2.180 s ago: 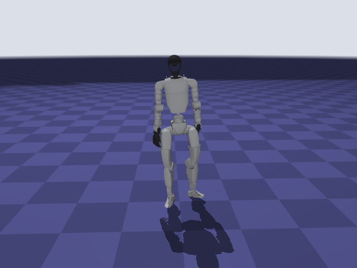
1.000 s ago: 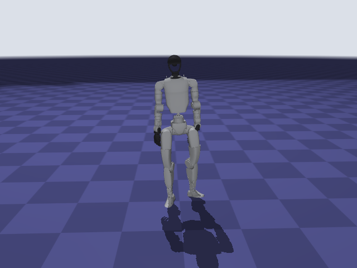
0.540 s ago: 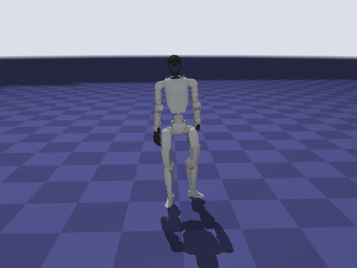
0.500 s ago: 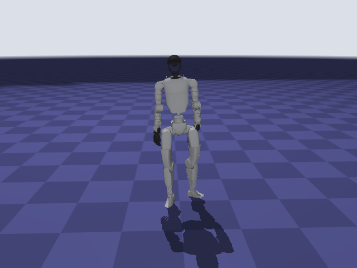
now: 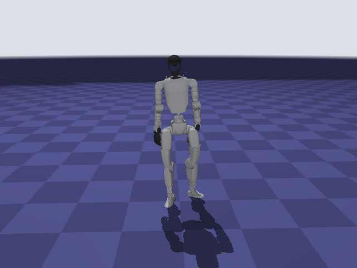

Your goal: In place motions

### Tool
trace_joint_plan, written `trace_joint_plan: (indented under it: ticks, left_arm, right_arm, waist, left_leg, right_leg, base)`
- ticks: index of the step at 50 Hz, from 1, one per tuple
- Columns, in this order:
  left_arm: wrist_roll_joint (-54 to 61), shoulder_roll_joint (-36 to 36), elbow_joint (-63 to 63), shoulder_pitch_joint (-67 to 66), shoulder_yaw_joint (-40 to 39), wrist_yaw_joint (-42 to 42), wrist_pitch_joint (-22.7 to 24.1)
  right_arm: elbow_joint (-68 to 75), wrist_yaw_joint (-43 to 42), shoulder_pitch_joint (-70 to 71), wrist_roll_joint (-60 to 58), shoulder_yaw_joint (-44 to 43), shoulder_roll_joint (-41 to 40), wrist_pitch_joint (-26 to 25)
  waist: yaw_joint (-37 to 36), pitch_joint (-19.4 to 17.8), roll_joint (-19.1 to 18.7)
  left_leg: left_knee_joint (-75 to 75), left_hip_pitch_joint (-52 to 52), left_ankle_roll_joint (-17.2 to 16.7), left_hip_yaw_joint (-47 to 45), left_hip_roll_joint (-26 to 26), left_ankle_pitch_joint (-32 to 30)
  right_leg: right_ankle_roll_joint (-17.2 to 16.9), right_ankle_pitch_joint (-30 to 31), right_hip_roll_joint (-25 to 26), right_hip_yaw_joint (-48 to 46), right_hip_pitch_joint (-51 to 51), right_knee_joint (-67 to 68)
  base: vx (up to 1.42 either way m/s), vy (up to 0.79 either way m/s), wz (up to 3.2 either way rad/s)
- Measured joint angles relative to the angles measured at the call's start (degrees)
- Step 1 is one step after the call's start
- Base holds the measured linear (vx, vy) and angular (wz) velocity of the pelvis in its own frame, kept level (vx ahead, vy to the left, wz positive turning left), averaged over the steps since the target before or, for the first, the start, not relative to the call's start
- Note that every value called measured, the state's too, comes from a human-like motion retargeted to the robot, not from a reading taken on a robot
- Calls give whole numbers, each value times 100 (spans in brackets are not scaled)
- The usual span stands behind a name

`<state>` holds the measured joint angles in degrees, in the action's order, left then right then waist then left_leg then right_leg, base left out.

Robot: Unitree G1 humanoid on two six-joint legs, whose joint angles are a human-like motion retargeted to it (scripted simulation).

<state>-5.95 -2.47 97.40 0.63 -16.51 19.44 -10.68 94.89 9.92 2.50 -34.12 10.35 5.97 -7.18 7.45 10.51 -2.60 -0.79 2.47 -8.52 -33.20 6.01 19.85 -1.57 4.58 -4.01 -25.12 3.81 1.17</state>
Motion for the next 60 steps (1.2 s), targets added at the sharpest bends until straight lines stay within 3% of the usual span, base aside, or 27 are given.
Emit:
trace_joint_plan:
  ticks: [60]
  left_arm:
    - [-36,16,0,-15,0,46,-50]
  right_arm:
    - [4,129,-3,-55,6,-6,-13]
  waist:
    - [3,6,10]
  left_leg:
    - [7,-11,31,16,-15,-25]
  right_leg:
    - [0,1,3,9,-16,-6]
  base:
    - [0,0,0]
